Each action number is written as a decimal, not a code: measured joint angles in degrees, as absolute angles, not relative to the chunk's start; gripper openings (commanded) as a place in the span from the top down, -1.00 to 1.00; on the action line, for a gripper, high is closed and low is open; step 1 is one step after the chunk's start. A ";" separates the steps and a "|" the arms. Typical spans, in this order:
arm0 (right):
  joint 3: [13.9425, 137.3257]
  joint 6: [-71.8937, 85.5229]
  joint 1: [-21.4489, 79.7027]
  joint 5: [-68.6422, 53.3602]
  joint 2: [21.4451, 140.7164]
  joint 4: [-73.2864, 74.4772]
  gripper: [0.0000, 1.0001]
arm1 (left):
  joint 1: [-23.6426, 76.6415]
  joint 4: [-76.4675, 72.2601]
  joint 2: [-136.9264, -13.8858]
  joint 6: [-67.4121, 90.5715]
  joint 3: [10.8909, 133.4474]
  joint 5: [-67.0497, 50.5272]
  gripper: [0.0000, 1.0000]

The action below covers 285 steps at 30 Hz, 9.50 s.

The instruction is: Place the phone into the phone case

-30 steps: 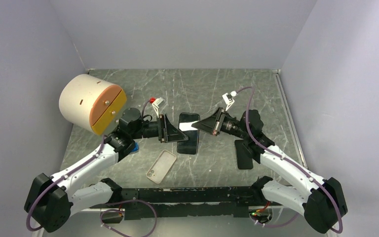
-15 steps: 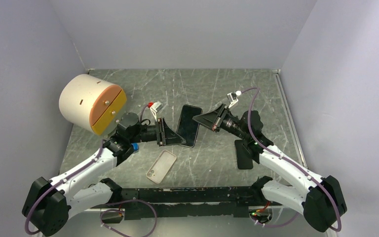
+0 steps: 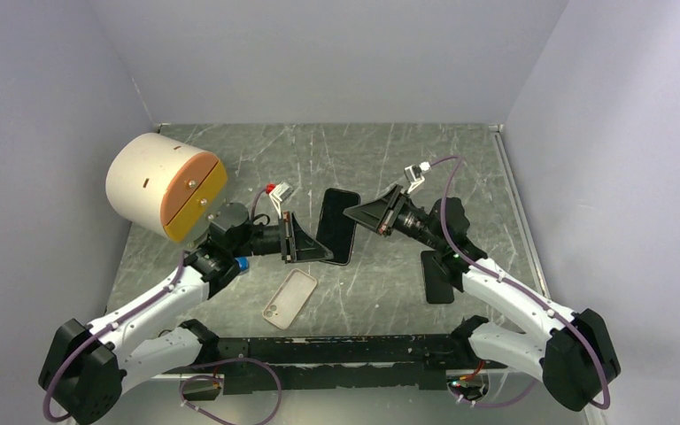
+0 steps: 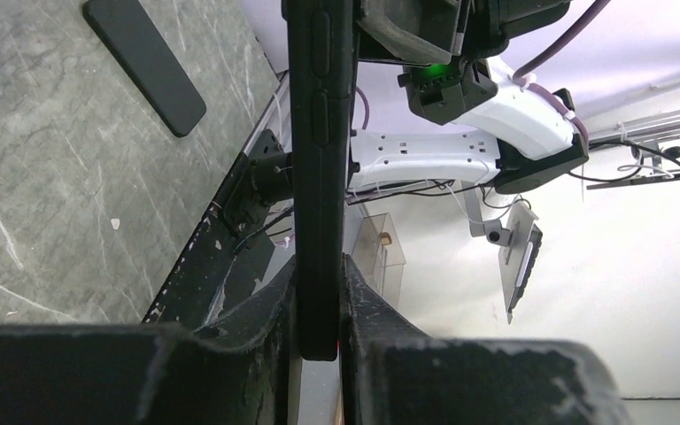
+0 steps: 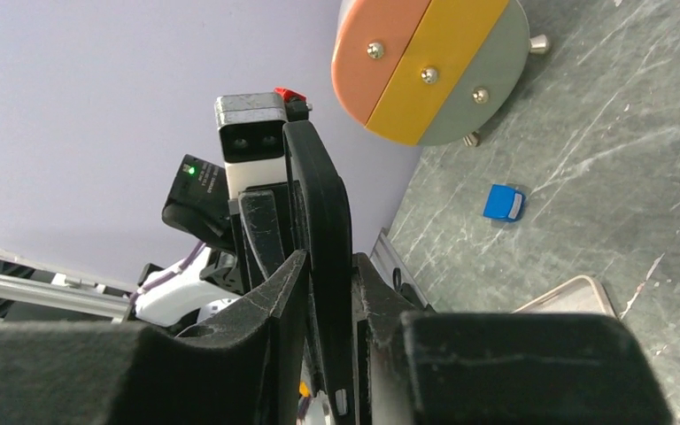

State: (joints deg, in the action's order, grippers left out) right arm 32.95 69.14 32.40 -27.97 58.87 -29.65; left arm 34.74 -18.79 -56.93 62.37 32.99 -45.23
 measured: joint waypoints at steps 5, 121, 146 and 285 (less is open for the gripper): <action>32.95 68.49 33.06 -27.81 58.98 -30.15 0.96 | 34.76 -17.58 -56.36 62.17 32.99 -45.19 0.24; 28.40 61.60 39.72 -34.76 56.93 -21.50 1.00 | 34.96 6.52 -53.15 52.69 41.85 -24.23 0.71; 39.72 46.98 33.23 -24.03 65.30 3.49 1.00 | 34.92 29.65 -52.86 35.00 56.69 -14.98 -0.88; 43.59 -7.55 57.14 3.11 91.59 -5.13 1.00 | 34.92 43.72 -29.52 29.39 60.47 17.98 -0.88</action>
